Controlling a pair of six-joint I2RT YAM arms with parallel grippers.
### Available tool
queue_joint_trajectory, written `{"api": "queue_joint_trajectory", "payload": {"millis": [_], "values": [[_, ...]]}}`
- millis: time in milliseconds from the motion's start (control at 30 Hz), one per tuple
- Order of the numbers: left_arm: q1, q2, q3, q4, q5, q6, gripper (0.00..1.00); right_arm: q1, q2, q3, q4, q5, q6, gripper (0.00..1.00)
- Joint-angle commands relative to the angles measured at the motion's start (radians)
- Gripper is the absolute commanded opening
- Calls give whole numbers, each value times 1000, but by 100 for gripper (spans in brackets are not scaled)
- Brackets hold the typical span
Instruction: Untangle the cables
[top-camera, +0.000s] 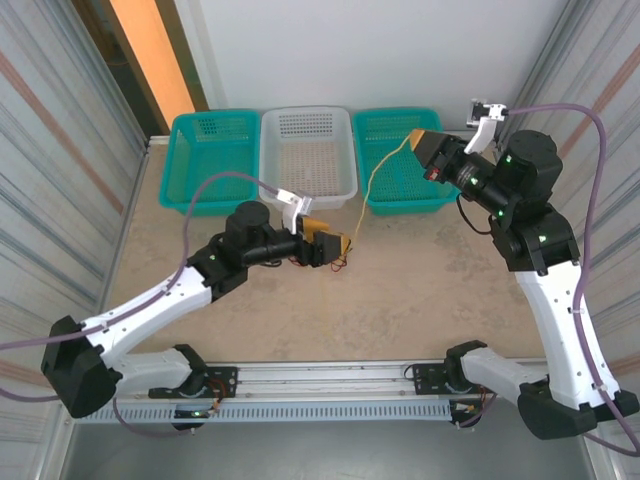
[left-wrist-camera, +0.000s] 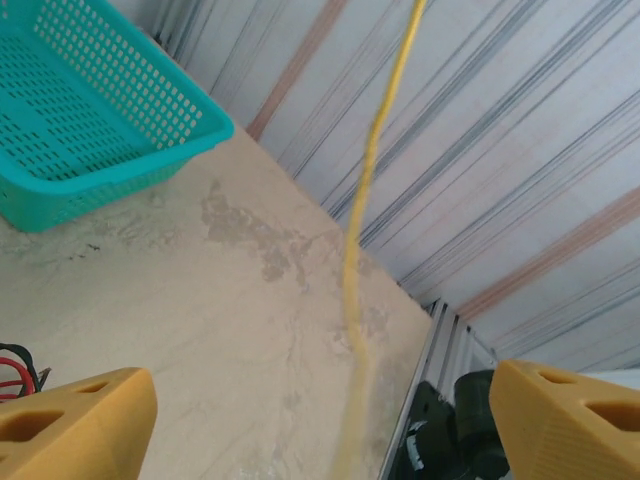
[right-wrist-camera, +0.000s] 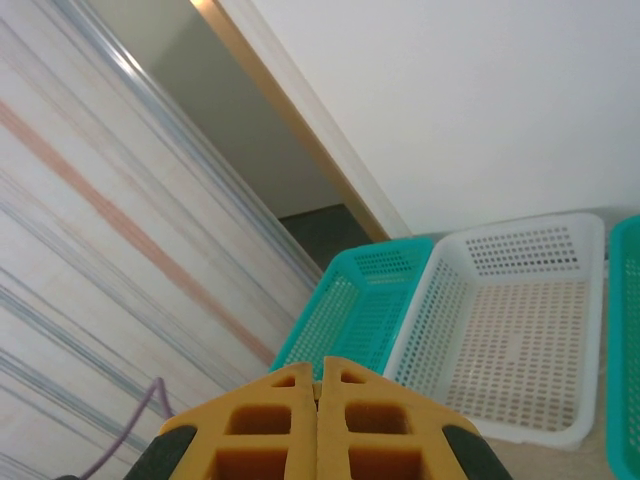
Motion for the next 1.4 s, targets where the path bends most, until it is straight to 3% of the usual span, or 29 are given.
{"api": "queue_joint_trajectory", "payload": {"millis": [0, 167, 400, 600, 867, 1067, 1167, 1300, 1367], "values": [[0, 2, 4, -3, -37, 60, 82, 8, 2, 8, 57, -32, 37, 0], [-5, 29, 5, 1, 9, 47, 77, 9, 6, 11, 60, -27, 37, 0], [-17, 35, -42, 128, 97, -13, 77, 8, 10, 1, 70, -22, 46, 0], [-21, 88, -14, 84, 87, 1, 59, 6, 14, 4, 79, -23, 56, 0], [-39, 121, -20, 143, 119, -20, 61, 5, 12, -9, 86, -19, 60, 0], [-45, 131, -16, 119, 103, -5, 18, 0, 10, -24, 91, -10, 65, 0], [-45, 122, -19, 100, 71, 9, 8, -12, 7, -34, 95, -14, 73, 0], [-45, 121, -18, 73, 38, 26, 7, -24, 3, -48, 111, -27, 90, 0], [-45, 127, -19, 70, 33, 27, 20, -29, 2, -52, 117, -32, 95, 0]]}}
